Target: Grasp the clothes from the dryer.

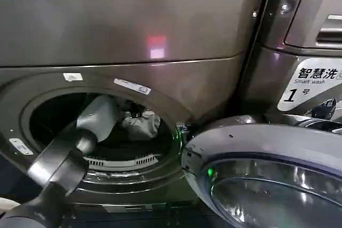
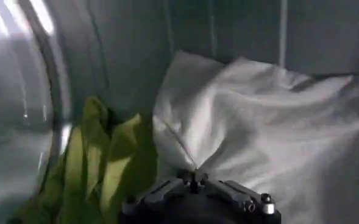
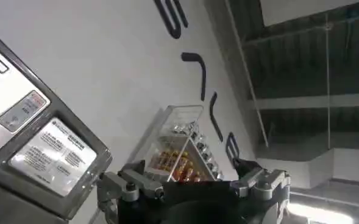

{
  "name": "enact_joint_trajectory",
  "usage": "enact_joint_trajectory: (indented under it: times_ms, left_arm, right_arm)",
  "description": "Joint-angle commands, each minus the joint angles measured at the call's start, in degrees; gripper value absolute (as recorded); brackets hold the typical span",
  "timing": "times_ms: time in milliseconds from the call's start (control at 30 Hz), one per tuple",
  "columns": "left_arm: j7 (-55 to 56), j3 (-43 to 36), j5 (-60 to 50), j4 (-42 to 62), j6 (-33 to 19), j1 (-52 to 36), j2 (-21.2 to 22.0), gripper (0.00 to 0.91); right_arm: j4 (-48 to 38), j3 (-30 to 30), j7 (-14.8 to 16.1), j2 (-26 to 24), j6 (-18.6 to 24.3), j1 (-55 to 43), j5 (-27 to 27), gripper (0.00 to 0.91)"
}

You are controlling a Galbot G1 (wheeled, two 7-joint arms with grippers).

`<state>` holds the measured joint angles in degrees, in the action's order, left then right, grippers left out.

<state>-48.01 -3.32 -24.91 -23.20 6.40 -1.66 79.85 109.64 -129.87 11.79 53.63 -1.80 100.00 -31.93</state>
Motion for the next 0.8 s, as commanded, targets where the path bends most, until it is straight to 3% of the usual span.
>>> enact_joint_trajectory:
  times_ms: [33, 233, 500, 700, 800]
  left_arm:
    - [6.6, 18.6, 10.8, -14.6, 3.2, 10.0, -1.5, 0.0]
    - [12.4, 23.6, 22.1, -31.0, 5.2, 18.8, -3.8, 0.0]
    - [24.4, 28.2, 37.3, -47.3, 2.4, 30.7, -3.6, 0.0]
    - [33.9, 31.4, 40.3, -53.4, -1.0, 36.1, -2.0, 0.0]
    - [38.0, 33.2, 40.6, -56.6, -3.9, 39.3, -1.1, 0.0]
  right_arm:
    - [0.2, -0.1, 0.0, 0.0, -0.1, 0.1, -0.1, 0.907]
    - [0.4, 0.1, 0.0, 0.0, -0.1, 0.1, -0.1, 0.907]
    - [1.0, 0.6, -0.1, 0.1, 0.0, -0.2, -0.3, 0.907]
    - [1.1, 0.5, -0.3, 0.3, 0.0, -0.2, -0.6, 0.907]
    - [1.1, 0.4, -2.1, 0.2, -0.1, -0.1, -0.9, 0.907]
